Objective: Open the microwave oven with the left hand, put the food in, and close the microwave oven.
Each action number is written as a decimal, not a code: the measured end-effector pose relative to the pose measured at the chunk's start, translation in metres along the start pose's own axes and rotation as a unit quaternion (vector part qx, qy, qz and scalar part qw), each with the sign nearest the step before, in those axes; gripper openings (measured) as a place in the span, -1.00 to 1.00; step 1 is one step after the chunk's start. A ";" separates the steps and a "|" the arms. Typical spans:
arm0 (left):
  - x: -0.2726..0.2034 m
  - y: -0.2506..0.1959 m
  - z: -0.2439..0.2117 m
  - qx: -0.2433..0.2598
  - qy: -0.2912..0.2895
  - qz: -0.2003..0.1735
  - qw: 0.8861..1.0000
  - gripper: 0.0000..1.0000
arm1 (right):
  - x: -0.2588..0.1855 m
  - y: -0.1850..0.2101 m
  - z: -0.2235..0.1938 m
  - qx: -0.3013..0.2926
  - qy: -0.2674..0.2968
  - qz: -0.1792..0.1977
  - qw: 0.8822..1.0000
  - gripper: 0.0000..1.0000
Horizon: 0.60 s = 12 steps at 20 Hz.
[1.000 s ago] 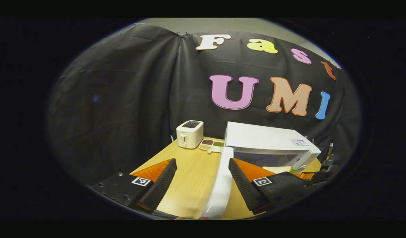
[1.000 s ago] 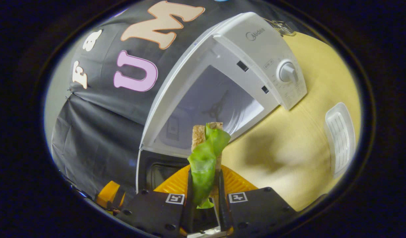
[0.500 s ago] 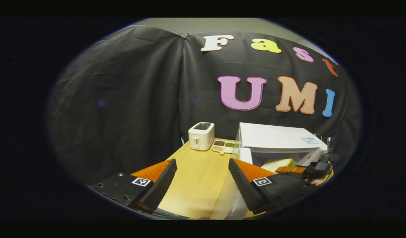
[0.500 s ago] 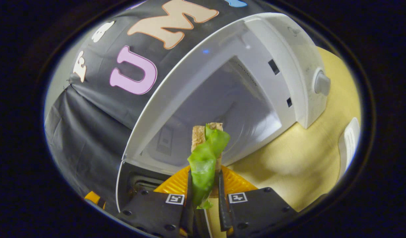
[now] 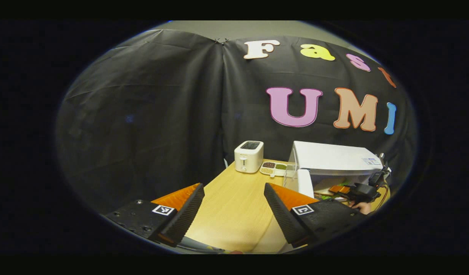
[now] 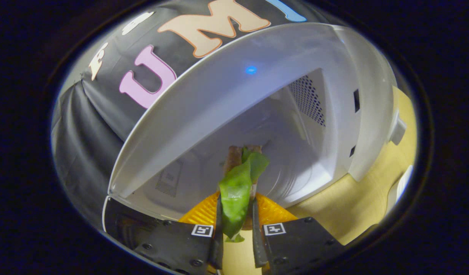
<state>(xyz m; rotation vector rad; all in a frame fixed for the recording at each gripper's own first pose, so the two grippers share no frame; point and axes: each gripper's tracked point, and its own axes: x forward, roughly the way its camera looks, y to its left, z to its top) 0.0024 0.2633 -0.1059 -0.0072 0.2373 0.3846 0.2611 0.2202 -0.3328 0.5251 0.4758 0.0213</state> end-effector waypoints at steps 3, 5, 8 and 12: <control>0.000 0.006 -0.003 -0.010 0.005 0.008 1.000 0.92 | 0.008 0.001 0.001 -0.034 -0.011 -0.014 0.999 -0.27; -0.002 0.016 -0.006 -0.015 0.006 0.016 1.000 0.92 | 0.014 0.000 0.007 -0.055 -0.024 -0.029 0.998 -0.26; -0.005 0.025 -0.011 -0.017 0.010 0.026 0.999 0.92 | 0.015 0.000 0.013 -0.109 -0.045 -0.049 0.992 0.05; -0.006 0.035 -0.017 -0.023 0.015 0.035 0.999 0.92 | 0.015 -0.028 0.016 -0.221 -0.048 -0.109 0.968 0.36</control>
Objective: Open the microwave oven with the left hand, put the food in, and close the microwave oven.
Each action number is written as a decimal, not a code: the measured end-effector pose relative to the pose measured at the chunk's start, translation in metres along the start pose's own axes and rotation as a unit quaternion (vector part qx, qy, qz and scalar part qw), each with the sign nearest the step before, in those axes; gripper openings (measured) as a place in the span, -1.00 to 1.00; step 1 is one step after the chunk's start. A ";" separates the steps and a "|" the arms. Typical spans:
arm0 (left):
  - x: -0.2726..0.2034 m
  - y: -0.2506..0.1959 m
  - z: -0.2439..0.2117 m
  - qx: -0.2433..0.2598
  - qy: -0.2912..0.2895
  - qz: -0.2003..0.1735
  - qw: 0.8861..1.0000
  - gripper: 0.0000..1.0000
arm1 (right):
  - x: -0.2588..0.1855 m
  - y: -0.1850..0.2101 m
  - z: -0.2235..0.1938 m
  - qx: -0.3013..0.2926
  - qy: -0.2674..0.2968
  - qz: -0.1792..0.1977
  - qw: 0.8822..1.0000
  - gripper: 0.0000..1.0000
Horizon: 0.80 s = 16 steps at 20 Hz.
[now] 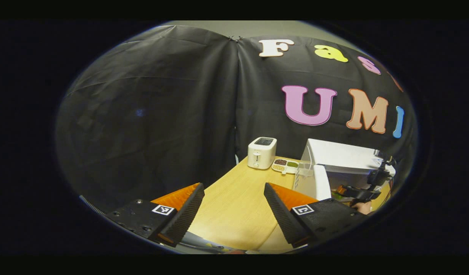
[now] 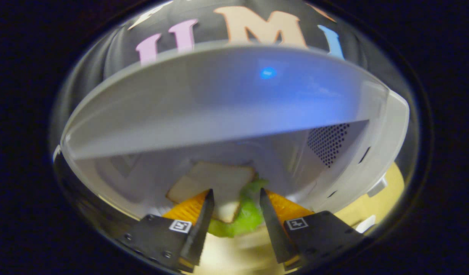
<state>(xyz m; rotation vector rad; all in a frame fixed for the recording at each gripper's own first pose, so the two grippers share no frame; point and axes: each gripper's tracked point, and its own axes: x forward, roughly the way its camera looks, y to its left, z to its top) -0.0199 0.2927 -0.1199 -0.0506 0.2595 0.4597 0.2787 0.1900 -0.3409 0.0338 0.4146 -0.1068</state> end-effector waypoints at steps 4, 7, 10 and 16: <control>-0.001 0.011 -0.011 0.000 0.010 0.005 1.000 0.93 | -0.014 -0.011 0.020 -0.016 -0.033 -0.004 0.999 0.92; -0.003 0.014 -0.021 0.001 0.020 0.000 1.000 0.93 | -0.038 -0.017 0.034 -0.025 -0.053 0.000 0.998 0.84; -0.004 0.014 -0.028 0.004 0.027 -0.014 1.000 0.94 | -0.064 -0.022 0.039 -0.030 -0.061 0.008 0.998 0.84; -0.013 0.001 -0.040 0.020 0.034 -0.064 0.997 0.92 | -0.125 -0.031 0.049 -0.026 -0.082 0.013 0.996 0.84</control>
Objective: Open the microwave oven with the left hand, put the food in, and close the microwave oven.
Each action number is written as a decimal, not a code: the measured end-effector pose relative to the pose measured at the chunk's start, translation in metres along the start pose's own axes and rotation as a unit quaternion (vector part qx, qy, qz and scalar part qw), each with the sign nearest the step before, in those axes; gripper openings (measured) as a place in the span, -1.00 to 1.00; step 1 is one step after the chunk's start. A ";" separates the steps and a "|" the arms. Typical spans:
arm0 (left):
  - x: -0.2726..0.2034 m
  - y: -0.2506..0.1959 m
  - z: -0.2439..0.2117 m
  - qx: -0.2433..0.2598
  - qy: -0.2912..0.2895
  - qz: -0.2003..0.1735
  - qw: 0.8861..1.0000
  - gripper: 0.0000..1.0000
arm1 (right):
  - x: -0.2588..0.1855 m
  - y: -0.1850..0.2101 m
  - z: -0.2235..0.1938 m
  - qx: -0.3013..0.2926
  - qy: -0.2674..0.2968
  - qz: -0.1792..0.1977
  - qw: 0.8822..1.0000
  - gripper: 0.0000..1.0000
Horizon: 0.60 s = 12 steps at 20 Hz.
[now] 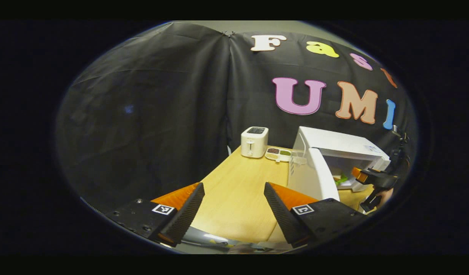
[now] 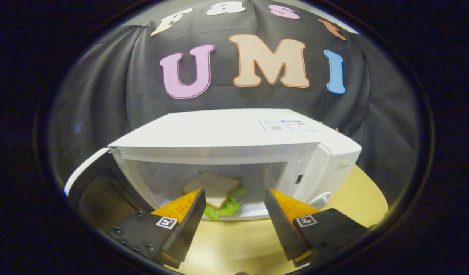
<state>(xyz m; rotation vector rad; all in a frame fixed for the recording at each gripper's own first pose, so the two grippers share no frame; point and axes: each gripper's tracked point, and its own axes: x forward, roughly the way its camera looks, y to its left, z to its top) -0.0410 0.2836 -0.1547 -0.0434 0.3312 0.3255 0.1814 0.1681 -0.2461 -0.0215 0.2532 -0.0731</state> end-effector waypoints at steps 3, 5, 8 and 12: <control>-0.003 -0.013 -0.007 0.011 0.008 -0.037 0.999 0.69 | -0.027 -0.011 0.010 0.007 -0.013 -0.018 1.000 0.92; -0.005 -0.021 -0.012 0.029 0.014 -0.064 0.997 0.37 | -0.044 -0.017 0.015 0.013 -0.018 -0.029 0.999 0.92; -0.010 -0.031 -0.021 0.045 0.021 -0.107 0.993 0.14 | -0.069 -0.031 0.024 0.024 -0.032 -0.049 0.998 0.92; -0.022 -0.046 -0.041 0.058 0.044 -0.155 0.985 -0.61 | -0.099 -0.047 0.035 0.040 -0.047 -0.063 0.996 0.83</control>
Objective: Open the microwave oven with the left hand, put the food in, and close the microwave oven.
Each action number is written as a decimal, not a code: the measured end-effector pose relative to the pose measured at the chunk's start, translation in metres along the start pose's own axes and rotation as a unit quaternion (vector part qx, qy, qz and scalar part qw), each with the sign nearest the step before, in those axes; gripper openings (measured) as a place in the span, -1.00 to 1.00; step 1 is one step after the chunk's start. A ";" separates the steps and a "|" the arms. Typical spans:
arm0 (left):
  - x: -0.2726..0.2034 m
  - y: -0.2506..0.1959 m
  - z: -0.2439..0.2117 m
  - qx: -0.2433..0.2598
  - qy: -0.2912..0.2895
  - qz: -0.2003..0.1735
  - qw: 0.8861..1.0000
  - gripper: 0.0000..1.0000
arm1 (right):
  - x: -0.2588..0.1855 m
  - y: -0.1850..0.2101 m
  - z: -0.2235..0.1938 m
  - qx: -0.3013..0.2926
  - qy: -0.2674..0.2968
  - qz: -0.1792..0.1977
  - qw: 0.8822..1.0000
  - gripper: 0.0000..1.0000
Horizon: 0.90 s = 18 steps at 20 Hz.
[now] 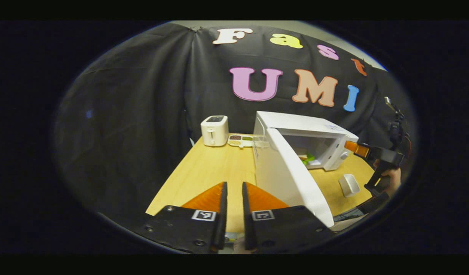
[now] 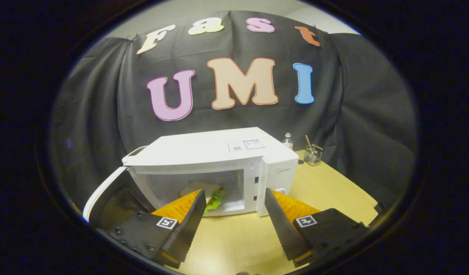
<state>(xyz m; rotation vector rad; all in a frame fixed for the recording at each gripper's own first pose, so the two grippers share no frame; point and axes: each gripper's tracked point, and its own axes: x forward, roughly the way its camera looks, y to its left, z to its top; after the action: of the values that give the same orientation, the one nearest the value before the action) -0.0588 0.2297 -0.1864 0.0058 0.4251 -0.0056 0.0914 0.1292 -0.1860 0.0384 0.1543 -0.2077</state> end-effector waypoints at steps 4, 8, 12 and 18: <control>-0.005 -0.016 -0.015 0.011 0.014 -0.035 0.999 -0.99 | -0.019 -0.023 0.020 0.001 -0.023 -0.022 0.999 0.92; -0.007 -0.031 -0.027 0.012 0.030 -0.060 0.998 -1.00 | -0.036 -0.046 0.035 0.008 -0.038 -0.046 0.998 0.83; -0.008 -0.047 -0.032 0.017 0.037 -0.070 0.997 -0.98 | -0.046 -0.071 0.038 0.021 -0.044 -0.057 0.997 0.83; -0.009 -0.082 -0.019 0.038 0.019 -0.058 0.997 -0.98 | -0.045 -0.120 0.041 0.023 -0.038 -0.063 0.997 0.83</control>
<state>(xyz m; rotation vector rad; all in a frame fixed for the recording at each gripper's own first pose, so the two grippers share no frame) -0.0751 0.1483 -0.2006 0.0554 0.4626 -0.1357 0.0293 0.0191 -0.1411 0.0666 0.0752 -0.3377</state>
